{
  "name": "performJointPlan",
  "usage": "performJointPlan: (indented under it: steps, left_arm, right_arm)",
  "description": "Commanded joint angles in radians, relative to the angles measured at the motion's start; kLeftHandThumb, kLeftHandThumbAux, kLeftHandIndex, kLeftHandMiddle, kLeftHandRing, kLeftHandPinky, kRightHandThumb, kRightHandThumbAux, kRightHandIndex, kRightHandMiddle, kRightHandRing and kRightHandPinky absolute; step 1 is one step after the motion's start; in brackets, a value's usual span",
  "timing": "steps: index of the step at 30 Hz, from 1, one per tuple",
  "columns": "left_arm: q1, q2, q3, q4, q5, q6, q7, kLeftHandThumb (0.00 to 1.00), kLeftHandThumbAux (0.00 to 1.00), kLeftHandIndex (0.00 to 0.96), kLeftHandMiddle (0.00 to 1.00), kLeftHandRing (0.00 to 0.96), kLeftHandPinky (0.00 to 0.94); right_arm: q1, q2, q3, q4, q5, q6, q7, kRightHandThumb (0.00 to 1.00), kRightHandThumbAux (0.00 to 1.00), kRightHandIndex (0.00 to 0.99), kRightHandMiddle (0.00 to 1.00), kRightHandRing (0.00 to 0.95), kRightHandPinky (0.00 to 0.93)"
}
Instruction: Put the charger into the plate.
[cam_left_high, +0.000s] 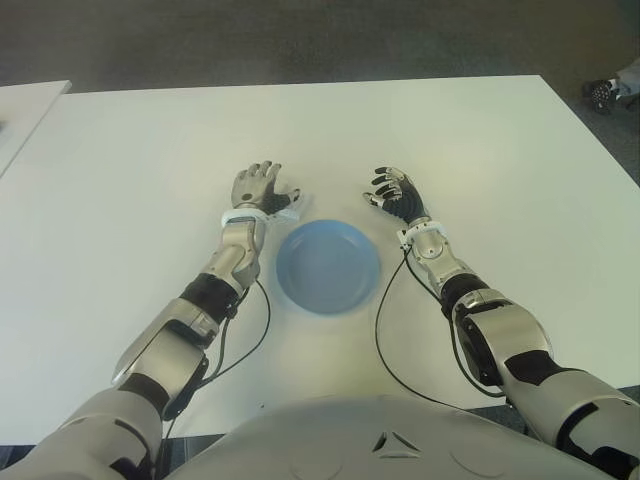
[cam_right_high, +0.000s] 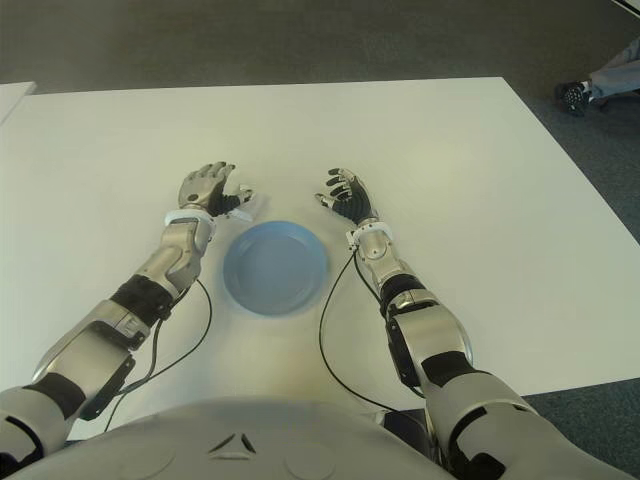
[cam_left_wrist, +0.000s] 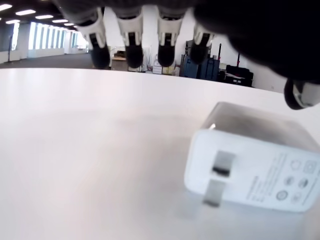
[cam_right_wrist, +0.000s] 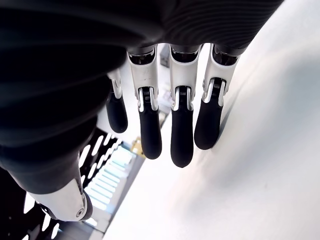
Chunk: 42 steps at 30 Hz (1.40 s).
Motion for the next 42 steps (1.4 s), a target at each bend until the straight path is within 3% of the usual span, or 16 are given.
performJointPlan:
  steps: [1,8,16,26,42]
  left_arm:
    - [0.022,0.001,-0.007,-0.023,0.008,0.017,-0.033,0.130,0.206,0.000,0.000,0.000,0.000]
    - [0.028,0.002,-0.010,-0.043,0.009,0.024,-0.042,0.124,0.208,0.000,0.000,0.000,0.000]
    - [0.030,0.002,-0.016,-0.062,0.012,0.026,-0.054,0.114,0.222,0.000,0.000,0.000,0.000]
    - [0.038,0.000,-0.024,-0.091,0.016,0.029,-0.071,0.112,0.235,0.000,0.000,0.000,0.000]
    - [0.045,-0.006,-0.023,-0.123,0.012,0.037,-0.103,0.109,0.224,0.000,0.000,0.000,0.000]
  right_arm:
    - [0.106,0.038,0.028,0.083,-0.027,0.110,0.068,0.551,0.740,0.232,0.357,0.414,0.461]
    - [0.104,0.039,0.030,0.083,-0.029,0.113,0.064,0.570,0.740,0.230,0.358,0.421,0.466]
    - [0.102,0.036,0.045,0.083,-0.043,0.113,0.053,0.508,0.753,0.215,0.340,0.390,0.412]
    - [0.099,0.032,0.063,0.084,-0.057,0.113,0.042,0.502,0.765,0.211,0.328,0.367,0.379]
    - [0.094,0.029,0.092,0.087,-0.079,0.122,0.012,0.541,0.762,0.202,0.295,0.285,0.197]
